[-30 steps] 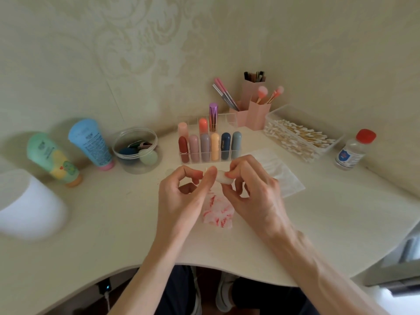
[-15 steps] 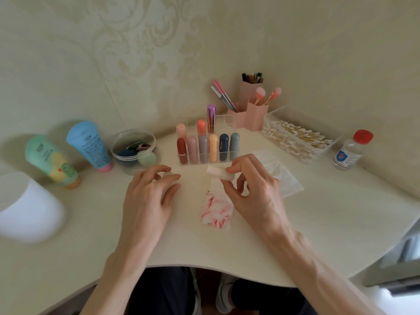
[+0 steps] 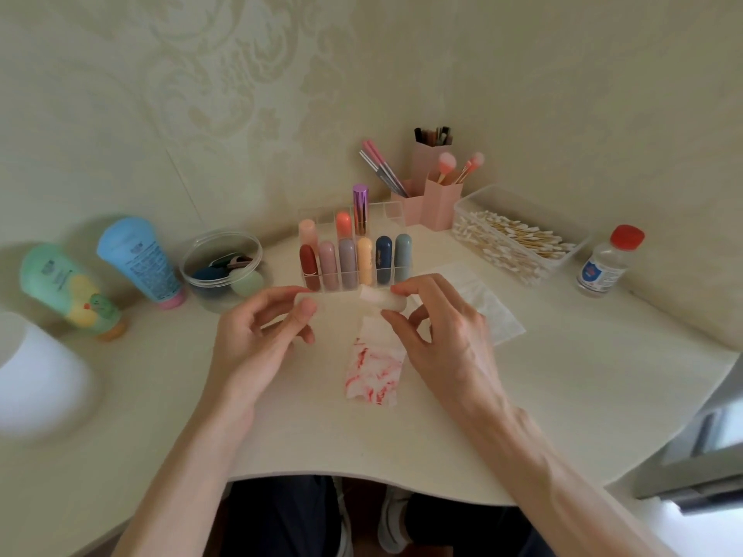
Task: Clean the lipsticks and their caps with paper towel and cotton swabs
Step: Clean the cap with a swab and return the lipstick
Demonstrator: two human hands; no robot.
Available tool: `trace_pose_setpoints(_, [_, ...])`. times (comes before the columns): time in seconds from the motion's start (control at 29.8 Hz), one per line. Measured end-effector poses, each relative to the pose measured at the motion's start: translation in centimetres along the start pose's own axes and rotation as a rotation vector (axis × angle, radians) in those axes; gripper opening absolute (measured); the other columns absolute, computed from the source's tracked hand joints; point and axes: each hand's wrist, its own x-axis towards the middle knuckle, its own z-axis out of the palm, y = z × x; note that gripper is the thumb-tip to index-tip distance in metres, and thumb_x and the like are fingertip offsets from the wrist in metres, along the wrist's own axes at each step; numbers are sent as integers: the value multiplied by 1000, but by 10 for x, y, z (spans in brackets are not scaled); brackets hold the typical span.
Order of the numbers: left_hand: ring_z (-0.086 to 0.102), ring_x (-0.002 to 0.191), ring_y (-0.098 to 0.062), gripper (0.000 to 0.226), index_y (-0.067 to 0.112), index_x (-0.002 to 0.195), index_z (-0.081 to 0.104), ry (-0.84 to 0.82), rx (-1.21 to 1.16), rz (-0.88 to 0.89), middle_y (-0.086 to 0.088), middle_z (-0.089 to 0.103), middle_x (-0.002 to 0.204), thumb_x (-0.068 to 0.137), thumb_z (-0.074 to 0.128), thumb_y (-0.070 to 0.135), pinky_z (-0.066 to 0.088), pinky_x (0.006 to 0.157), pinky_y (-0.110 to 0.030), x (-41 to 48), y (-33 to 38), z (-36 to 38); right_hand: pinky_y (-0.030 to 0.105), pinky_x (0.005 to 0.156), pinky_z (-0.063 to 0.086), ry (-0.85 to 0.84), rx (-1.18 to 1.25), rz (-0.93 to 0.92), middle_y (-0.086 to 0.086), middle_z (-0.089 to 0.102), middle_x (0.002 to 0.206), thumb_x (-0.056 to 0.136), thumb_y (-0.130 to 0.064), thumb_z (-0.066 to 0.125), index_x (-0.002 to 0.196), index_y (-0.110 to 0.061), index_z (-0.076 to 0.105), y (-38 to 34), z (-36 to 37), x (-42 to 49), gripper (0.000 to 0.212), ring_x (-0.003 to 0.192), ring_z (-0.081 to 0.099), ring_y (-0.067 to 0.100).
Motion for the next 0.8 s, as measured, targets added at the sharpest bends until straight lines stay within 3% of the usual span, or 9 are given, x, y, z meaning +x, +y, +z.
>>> trace_pose_setpoints(0.1, [63, 70, -18, 31, 24, 104, 78, -51, -96, -32, -3, 79, 98, 78, 81, 40, 38, 60, -31, -3, 1, 6, 41, 63, 58, -18, 30, 10, -8, 67, 109, 95, -26, 76, 118, -19, 67, -2, -1, 0, 26, 74, 67, 11])
trace_pose_setpoints(0.27, [61, 71, -19, 33, 33, 121, 74, -108, -110, -20, -7, 78, 98, 88, 77, 31, 35, 58, -29, -8, 1, 8, 38, 61, 57, -47, 49, -53, -11, 66, 116, 98, -24, 75, 120, -17, 68, -3, 1, 0, 25, 72, 64, 6])
trace_pose_setpoints(0.4, [60, 64, -16, 26, 24, 113, 78, -103, -76, 10, -3, 76, 84, 87, 78, 28, 37, 53, -19, -9, 0, 8, 36, 65, 56, -50, 70, -87, -11, 66, 122, 98, -21, 76, 122, -17, 71, -3, 3, -1, 25, 71, 61, 5])
trace_pose_setpoints(0.5, [61, 61, -15, 23, 23, 106, 78, -112, -22, 34, -1, 76, 81, 84, 80, 28, 42, 58, -14, -9, -1, 10, 33, 68, 54, -41, 54, -109, -10, 66, 122, 97, -22, 76, 121, -16, 73, -3, 3, -1, 25, 68, 59, 3])
trace_pose_setpoints(0.67, [63, 61, -19, 24, 16, 105, 77, -154, 11, 94, -3, 78, 94, 82, 82, 19, 52, 67, -22, -9, -2, 12, 29, 67, 55, -51, 83, -155, -7, 67, 117, 97, -23, 78, 122, -15, 75, -6, 4, -3, 27, 67, 55, -1])
trace_pose_setpoints(0.8, [63, 58, -18, 24, 16, 104, 77, -160, 43, 126, -4, 77, 95, 81, 82, 19, 51, 65, -22, -9, -3, 14, 29, 63, 56, -52, 112, -151, -6, 69, 115, 95, -22, 79, 121, -14, 76, -6, 6, -3, 27, 65, 59, 4])
